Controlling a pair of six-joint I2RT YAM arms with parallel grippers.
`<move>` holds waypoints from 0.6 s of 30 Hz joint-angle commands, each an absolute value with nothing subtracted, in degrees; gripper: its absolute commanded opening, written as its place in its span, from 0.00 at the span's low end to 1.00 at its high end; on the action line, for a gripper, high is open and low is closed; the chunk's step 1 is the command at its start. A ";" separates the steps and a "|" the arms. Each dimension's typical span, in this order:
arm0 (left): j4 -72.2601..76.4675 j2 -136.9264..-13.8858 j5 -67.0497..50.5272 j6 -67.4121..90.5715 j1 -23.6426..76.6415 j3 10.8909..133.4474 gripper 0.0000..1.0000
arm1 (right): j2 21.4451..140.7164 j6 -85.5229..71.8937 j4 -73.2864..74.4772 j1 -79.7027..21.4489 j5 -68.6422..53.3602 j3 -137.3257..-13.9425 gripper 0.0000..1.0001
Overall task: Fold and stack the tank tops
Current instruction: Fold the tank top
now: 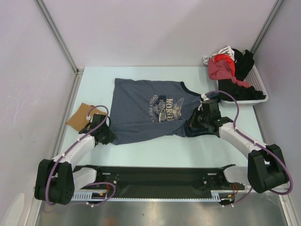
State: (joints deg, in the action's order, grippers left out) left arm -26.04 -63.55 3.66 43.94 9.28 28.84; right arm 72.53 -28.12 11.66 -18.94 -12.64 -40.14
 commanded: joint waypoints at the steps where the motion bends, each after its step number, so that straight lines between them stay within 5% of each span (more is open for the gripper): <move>1: -23.29 -64.16 1.76 43.16 10.11 28.04 0.21 | 71.81 -27.07 10.11 -18.90 -13.45 -40.17 0.03; 3: -23.73 -63.46 2.19 42.89 10.11 28.56 0.00 | 71.89 -26.98 10.19 -18.90 -13.53 -40.25 0.03; 18: -32.43 -45.54 0.44 50.44 11.43 27.07 0.00 | 56.61 -33.83 16.69 -25.75 -12.66 -29.10 0.03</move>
